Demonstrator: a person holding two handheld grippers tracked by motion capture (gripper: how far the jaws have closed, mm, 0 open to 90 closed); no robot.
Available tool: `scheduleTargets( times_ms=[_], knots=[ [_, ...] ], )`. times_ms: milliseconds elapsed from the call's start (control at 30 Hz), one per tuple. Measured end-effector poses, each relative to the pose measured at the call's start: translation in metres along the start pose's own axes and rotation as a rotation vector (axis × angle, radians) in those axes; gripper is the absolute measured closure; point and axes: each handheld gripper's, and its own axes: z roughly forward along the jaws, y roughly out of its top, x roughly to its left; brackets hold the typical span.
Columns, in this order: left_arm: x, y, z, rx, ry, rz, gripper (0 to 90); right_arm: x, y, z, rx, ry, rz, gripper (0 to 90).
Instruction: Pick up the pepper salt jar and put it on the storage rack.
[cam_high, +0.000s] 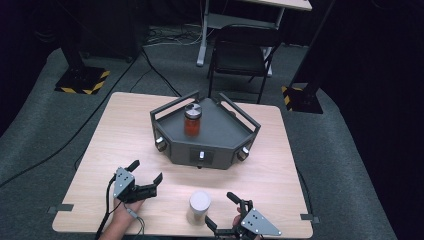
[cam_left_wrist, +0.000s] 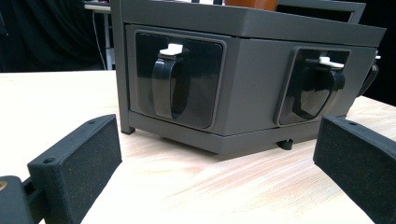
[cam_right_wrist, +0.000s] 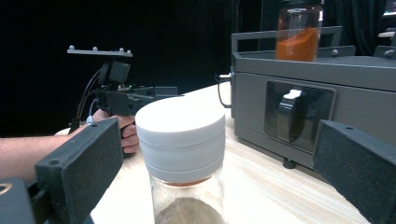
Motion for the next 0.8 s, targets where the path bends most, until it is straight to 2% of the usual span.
scheduleTargets(
  times_ms=[433,800],
  knots=[
    [0.000,0.000,0.000,0.001,-0.003,0.000,0.6,0.002,0.001,0.020,0.011,0.033,-0.003,1.6],
    [0.000,0.000,0.000,0.001,-0.004,0.003,0.6,0.003,0.002,0.031,0.012,0.050,-0.003,3.3]
  ],
)
